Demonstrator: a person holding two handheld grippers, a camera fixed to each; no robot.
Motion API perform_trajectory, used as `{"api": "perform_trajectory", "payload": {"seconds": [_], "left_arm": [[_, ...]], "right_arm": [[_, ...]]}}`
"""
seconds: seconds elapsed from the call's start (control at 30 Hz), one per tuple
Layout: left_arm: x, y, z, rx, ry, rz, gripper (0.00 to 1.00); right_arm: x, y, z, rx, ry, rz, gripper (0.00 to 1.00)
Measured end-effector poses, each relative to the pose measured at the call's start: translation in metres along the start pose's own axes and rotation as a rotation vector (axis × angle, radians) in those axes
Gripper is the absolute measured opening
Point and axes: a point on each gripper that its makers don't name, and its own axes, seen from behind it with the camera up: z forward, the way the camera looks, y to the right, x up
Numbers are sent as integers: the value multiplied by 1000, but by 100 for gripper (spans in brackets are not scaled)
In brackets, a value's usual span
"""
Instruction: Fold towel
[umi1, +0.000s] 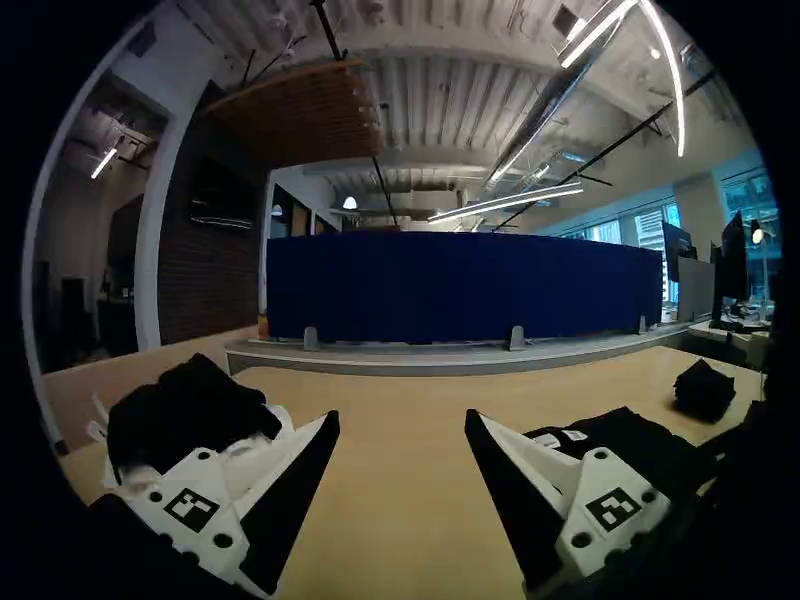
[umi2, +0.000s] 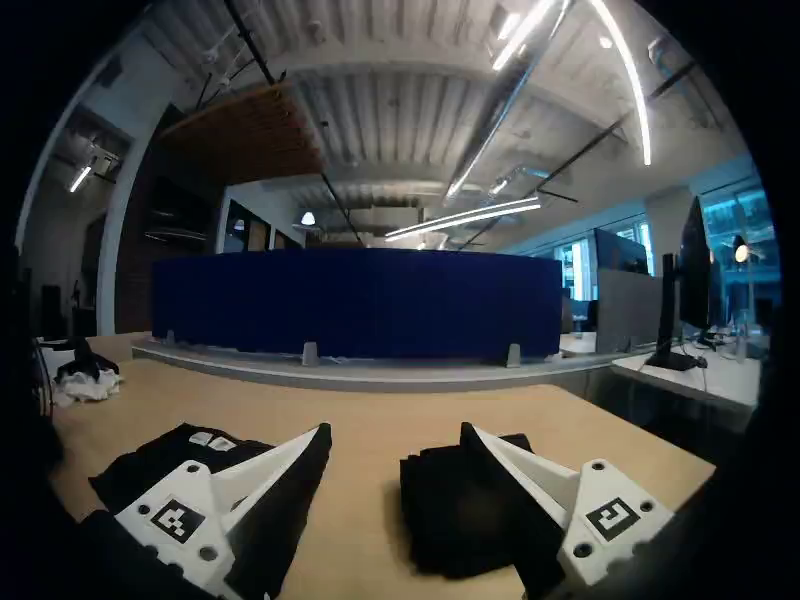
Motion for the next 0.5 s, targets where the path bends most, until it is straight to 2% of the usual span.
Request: {"api": "perform_trajectory", "payload": {"seconds": [0.2, 0.4, 0.5], "left_arm": [[53, 7, -5, -15, 12, 0, 93], [113, 4, -11, -3, 25, -27, 93], [135, 3, -14, 0, 30, -33, 93]], "right_arm": [[53, 0, -2, -4, 0, -3, 100], [106, 1, -7, -7, 2, -19, 100], [130, 3, -9, -9, 8, -17, 100]]}}
